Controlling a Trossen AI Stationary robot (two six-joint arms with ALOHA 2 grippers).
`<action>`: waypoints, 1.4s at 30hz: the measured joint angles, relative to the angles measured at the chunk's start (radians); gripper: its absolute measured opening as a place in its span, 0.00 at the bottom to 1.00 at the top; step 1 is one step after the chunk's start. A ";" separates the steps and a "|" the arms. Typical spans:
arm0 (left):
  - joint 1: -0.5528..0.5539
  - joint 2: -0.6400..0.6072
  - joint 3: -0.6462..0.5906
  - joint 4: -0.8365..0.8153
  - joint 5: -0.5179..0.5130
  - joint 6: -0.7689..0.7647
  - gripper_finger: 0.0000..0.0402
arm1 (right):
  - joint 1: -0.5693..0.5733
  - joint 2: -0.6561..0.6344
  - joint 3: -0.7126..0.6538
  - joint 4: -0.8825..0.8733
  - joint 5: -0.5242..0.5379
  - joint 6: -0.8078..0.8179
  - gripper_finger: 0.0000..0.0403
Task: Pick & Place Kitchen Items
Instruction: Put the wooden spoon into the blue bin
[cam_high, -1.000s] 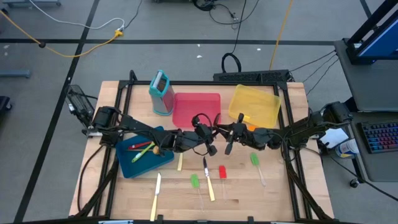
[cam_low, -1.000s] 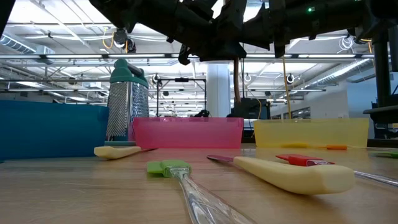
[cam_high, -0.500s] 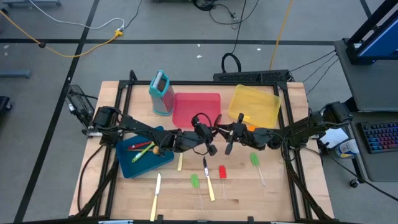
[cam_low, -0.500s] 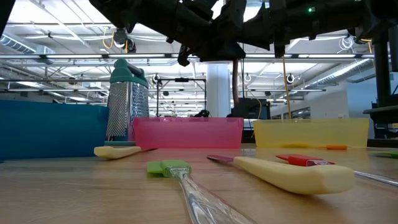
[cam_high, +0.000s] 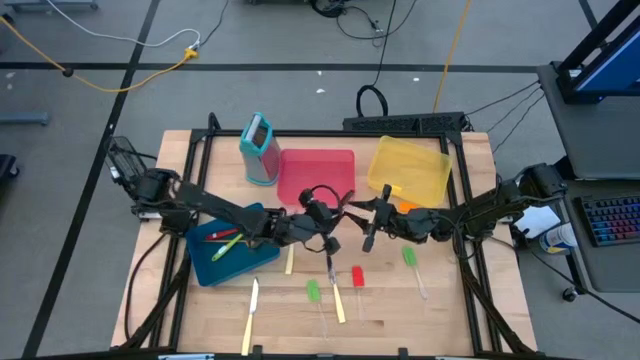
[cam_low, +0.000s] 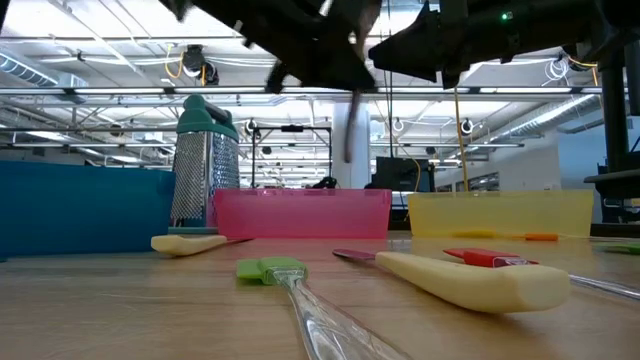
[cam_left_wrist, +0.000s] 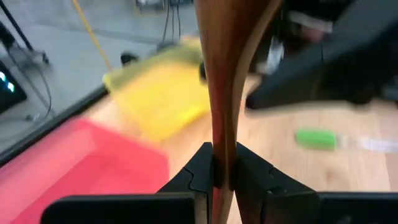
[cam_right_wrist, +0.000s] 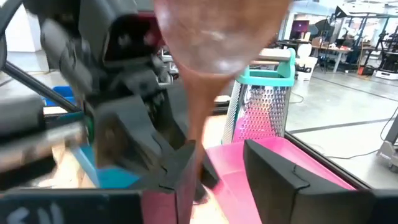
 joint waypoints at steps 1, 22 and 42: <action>-0.008 -0.029 0.000 -0.072 0.000 -0.019 0.09 | 0.003 0.000 0.000 -0.003 0.000 0.000 0.33; -0.250 -0.296 0.001 -1.296 0.105 -0.688 0.09 | 0.012 0.000 0.000 -0.046 -0.004 0.021 0.35; -0.398 -0.295 -0.328 -1.144 0.642 -0.887 0.12 | 0.012 0.000 0.000 -0.051 -0.006 0.022 0.35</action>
